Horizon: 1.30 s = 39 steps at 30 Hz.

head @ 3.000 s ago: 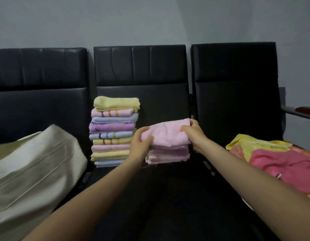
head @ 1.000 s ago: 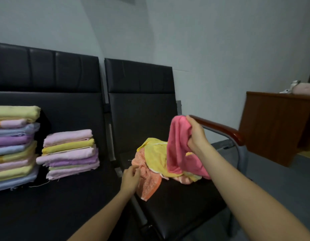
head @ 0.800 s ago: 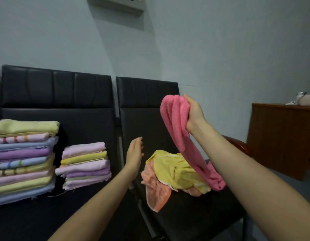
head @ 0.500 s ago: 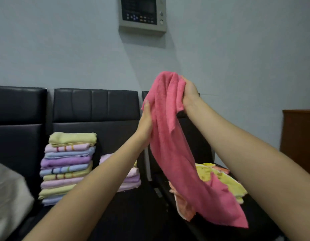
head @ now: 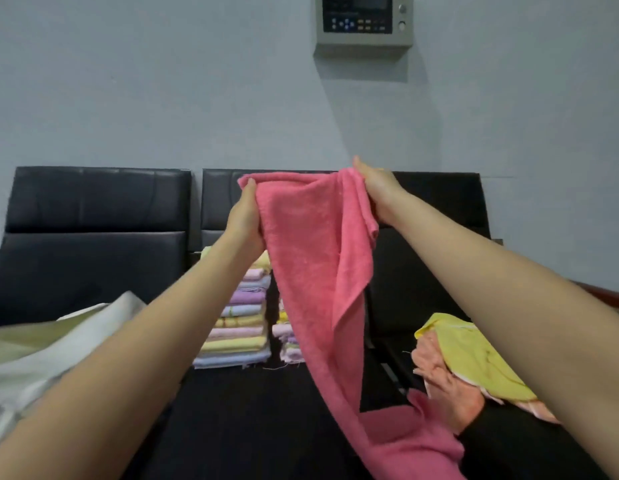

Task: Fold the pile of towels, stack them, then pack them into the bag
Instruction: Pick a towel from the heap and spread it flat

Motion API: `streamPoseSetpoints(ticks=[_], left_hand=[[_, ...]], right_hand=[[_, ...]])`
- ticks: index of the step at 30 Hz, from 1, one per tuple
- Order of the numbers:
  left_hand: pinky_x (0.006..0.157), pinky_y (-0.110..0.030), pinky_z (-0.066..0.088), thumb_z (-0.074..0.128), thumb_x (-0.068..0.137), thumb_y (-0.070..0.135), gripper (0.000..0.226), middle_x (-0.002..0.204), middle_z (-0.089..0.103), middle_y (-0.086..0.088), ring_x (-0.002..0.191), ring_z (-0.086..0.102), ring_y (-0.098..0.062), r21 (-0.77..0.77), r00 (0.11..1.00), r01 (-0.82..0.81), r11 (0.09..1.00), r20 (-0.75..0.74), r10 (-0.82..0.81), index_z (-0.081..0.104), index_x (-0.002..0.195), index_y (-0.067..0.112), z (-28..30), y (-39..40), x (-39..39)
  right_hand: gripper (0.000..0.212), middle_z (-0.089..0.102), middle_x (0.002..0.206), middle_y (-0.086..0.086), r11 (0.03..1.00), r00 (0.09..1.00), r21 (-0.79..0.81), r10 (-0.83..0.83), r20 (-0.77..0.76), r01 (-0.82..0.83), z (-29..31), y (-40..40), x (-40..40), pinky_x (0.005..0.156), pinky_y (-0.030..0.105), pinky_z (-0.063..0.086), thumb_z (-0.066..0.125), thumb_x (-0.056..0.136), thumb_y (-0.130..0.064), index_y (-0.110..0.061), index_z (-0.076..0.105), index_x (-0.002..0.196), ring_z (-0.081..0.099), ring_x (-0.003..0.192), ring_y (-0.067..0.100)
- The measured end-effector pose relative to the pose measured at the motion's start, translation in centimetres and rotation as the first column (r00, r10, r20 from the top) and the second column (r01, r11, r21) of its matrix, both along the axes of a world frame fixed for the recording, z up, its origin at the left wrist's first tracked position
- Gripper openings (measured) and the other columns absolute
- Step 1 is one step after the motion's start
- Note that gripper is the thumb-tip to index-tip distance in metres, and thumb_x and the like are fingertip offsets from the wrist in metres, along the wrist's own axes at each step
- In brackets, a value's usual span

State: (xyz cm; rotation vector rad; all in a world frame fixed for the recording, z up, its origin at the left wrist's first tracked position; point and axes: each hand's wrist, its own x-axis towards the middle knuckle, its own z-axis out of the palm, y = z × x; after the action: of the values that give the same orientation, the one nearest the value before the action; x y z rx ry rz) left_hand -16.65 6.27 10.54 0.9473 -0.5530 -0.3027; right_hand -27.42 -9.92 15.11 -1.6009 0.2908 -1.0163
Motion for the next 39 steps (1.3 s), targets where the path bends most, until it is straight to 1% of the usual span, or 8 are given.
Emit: streamPoseSetpoints(ticks=[4, 8, 15, 20, 22, 29, 33, 39], left_hand=[[0.064, -0.028, 0.052, 0.045, 0.099, 0.042, 0.034, 0.072, 0.063, -0.001, 0.068, 0.061, -0.016, 0.062, 0.995, -0.102, 0.993, 0.001, 0.102, 0.064, 0.086, 0.016, -2.0, 2.4, 2.2], [0.073, -0.033, 0.051, 0.051, 0.092, 0.038, 0.028, 0.083, 0.066, -0.006, 0.074, 0.059, -0.02, 0.196, 0.966, -0.242, 0.95, -0.042, 0.255, 0.067, 0.084, 0.016, -7.0, 4.4, 5.5], [0.097, -0.03, 0.044, 0.052, 0.095, 0.043, 0.052, 0.127, 0.06, -0.011, 0.116, 0.057, -0.027, 0.617, 0.945, -0.291, 0.732, 0.067, 0.319, 0.059, 0.129, 0.005, -19.4, 6.7, 8.8], [0.071, -0.031, 0.047, 0.061, 0.082, 0.046, 0.054, 0.085, 0.065, -0.003, 0.075, 0.058, -0.02, 0.657, 0.953, -0.184, 0.731, -0.063, 0.296, 0.064, 0.118, 0.006, -25.6, 7.8, 10.3], [0.082, -0.038, 0.053, 0.058, 0.074, 0.052, 0.06, 0.096, 0.069, -0.009, 0.085, 0.062, -0.024, 0.673, 0.943, -0.211, 0.709, -0.05, 0.328, 0.066, 0.116, 0.01, -28.1, 7.8, 12.5], [0.083, -0.037, 0.051, 0.057, 0.092, 0.018, 0.014, 0.096, 0.068, -0.013, 0.087, 0.062, -0.026, 0.669, 0.929, -0.207, 0.714, -0.094, 0.357, 0.069, 0.089, 0.011, -29.0, 6.3, 16.3], [0.051, -0.019, 0.042, 0.039, 0.095, 0.0, 0.026, 0.074, 0.056, -0.003, 0.065, 0.048, -0.015, 0.67, 0.913, -0.371, 0.643, 0.138, 0.383, 0.063, 0.101, 0.008, -27.9, 4.2, 16.5], [0.079, -0.04, 0.05, 0.051, 0.083, 0.038, 0.033, 0.082, 0.066, -0.017, 0.084, 0.062, -0.032, 0.782, 0.908, -0.4, 0.478, 0.267, 0.323, 0.064, 0.089, 0.009, -30.9, 6.1, 16.2]], right_hand=[[0.031, 0.054, 0.076, -0.003, 0.881, 0.97, -0.471, -0.142, -0.198, 0.033, -3.7, 1.6, 0.0, 0.067, 0.026, 0.042, 0.057, 0.095, -0.041, -0.015, 0.055, 0.078, 0.05, 0.07, 0.01], [0.024, 0.06, 0.087, -0.003, 0.808, 0.895, -0.569, -0.13, -0.426, -0.153, -9.2, 0.8, 0.4, 0.066, 0.02, 0.041, 0.073, 0.083, -0.03, -0.014, 0.064, 0.098, 0.054, 0.077, 0.008], [0.027, 0.066, 0.076, 0.003, 0.943, 0.691, -0.189, 0.057, -0.721, -0.274, -21.6, -3.1, 0.4, 0.064, 0.023, 0.046, 0.076, 0.081, -0.027, -0.002, 0.069, 0.078, 0.06, 0.067, 0.01], [0.03, 0.05, 0.06, 0.005, 0.955, 0.53, -0.127, 0.036, -0.848, -0.268, -27.9, -5.0, 0.6, 0.05, 0.022, 0.035, 0.07, 0.087, -0.025, -0.014, 0.054, 0.064, 0.046, 0.048, 0.01], [0.03, 0.047, 0.061, 0.004, 0.963, 0.455, -0.111, 0.014, -0.89, -0.247, -29.5, -5.7, 1.0, 0.051, 0.024, 0.034, 0.068, 0.088, -0.028, -0.016, 0.052, 0.066, 0.043, 0.053, 0.012], [0.024, 0.049, 0.056, -0.001, 0.945, 0.772, 0.32, 0.154, -0.616, 0.067, -29.8, -8.4, 4.1, 0.039, 0.019, 0.022, 0.06, 0.095, -0.021, -0.015, 0.053, 0.073, 0.041, 0.046, 0.008], [0.017, 0.06, 0.085, 0.012, 0.823, 0.929, 0.56, 0.127, -0.348, 0.097, -30.4, -7.6, 7.9, 0.049, 0.021, 0.053, 0.052, 0.096, -0.004, 0.001, 0.059, 0.111, 0.065, 0.064, 0.02], [0.05, 0.055, 0.129, 0.016, 0.979, 0.711, -0.03, -0.169, -0.683, 0.203, -35.5, -4.7, 7.5, 0.093, 0.032, 0.043, 0.066, 0.087, -0.032, -0.008, 0.054, 0.129, 0.055, 0.117, 0.032]])
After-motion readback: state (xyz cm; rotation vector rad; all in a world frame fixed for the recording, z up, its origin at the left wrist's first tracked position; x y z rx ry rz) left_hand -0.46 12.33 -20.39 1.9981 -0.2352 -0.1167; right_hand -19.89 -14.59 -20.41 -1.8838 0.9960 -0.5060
